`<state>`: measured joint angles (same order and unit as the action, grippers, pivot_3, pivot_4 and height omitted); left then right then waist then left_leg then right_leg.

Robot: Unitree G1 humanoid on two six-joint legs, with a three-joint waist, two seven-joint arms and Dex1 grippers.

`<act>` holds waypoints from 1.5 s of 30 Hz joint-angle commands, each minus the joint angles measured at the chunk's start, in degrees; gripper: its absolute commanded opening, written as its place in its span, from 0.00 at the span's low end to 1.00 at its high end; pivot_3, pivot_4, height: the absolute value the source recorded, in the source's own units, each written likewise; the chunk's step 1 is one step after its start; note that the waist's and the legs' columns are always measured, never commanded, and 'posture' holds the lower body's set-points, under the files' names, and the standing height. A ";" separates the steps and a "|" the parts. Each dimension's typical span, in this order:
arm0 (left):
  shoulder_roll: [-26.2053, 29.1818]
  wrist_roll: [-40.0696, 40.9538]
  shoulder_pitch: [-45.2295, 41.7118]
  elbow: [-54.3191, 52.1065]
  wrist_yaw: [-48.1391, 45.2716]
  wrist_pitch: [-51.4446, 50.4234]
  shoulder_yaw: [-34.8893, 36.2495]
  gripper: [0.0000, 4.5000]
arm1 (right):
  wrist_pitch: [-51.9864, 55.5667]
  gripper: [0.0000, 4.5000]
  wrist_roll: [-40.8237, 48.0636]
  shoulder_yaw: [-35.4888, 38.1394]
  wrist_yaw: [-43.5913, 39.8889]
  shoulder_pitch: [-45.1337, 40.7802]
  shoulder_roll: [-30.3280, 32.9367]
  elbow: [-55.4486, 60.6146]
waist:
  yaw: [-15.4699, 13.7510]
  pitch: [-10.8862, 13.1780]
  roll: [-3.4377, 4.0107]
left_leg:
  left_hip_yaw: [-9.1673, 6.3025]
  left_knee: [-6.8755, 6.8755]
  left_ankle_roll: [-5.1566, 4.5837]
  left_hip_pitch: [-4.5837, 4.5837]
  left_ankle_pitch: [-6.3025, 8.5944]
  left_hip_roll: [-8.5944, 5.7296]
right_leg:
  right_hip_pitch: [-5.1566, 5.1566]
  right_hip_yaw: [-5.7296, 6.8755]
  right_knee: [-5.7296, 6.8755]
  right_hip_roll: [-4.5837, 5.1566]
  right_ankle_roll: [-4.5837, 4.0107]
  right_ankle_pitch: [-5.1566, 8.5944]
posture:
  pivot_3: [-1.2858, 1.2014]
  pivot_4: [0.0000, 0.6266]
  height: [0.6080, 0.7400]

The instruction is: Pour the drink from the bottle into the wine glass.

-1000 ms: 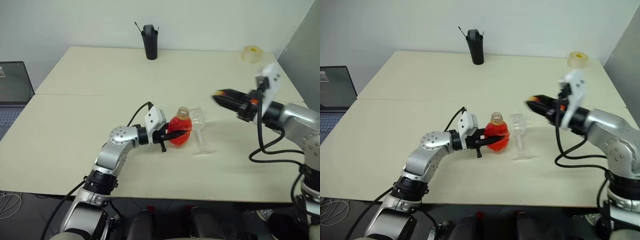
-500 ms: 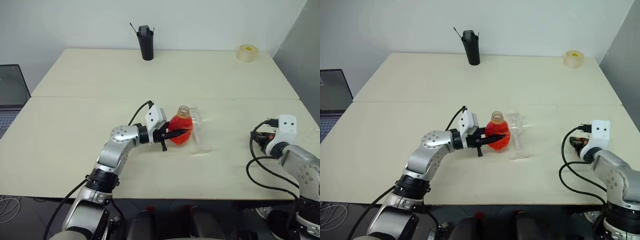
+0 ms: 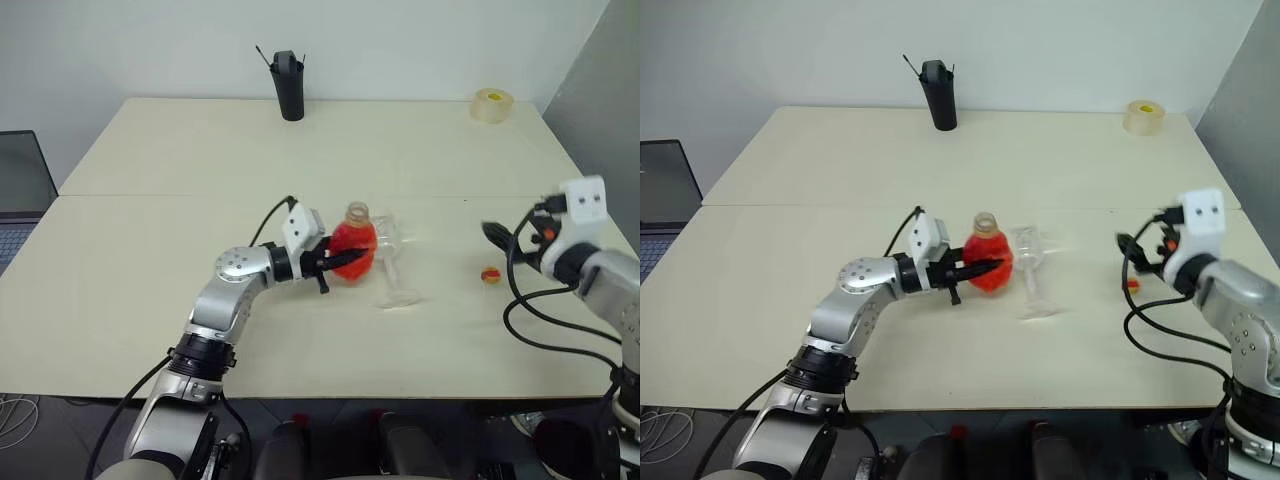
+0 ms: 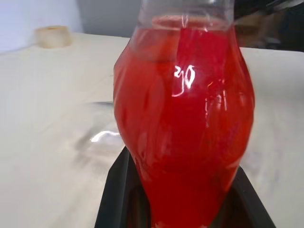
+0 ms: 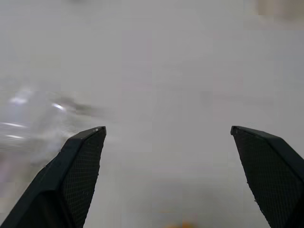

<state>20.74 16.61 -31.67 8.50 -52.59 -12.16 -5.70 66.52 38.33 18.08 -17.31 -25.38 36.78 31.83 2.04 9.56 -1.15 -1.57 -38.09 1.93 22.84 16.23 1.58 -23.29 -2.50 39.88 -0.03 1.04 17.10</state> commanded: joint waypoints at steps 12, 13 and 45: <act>2.92 -2.96 -0.50 8.64 28.68 4.41 20.37 0.17 | -1.79 1.00 0.48 -30.23 -3.01 -13.55 -10.42 1.57 | -0.34 -0.01 -0.10 | -0.12 -0.12 0.01 0.14 0.00 0.03 | 0.00 0.15 -0.02 0.42 0.02 -0.01 | 0.52 0.24 1.00; 2.85 -3.38 0.20 8.81 31.03 4.37 21.30 0.17 | -2.48 1.00 -0.78 -32.31 -2.96 -14.18 -11.73 0.58 | -0.33 -0.01 -0.11 | -0.10 -0.12 0.01 0.13 0.00 0.03 | -0.02 0.13 -0.02 0.53 0.02 -0.01 | 0.52 0.24 1.00; 0.54 0.31 7.63 7.19 42.21 2.54 27.57 1.00 | -9.30 1.00 -13.10 -35.26 -7.28 -17.27 -19.96 -8.98 | -0.20 -0.07 -0.21 | -0.10 -0.07 0.03 0.08 -0.01 0.01 | -0.06 0.21 0.05 0.75 0.01 -0.01 | 0.52 0.24 1.00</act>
<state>20.39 16.46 -24.35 18.21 -10.60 -9.88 20.71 58.77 25.78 -18.10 -23.83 -41.74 17.16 21.99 1.84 9.49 -1.36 -1.68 -38.15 1.96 22.92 16.21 1.60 -23.35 -2.29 39.94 0.72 1.05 17.09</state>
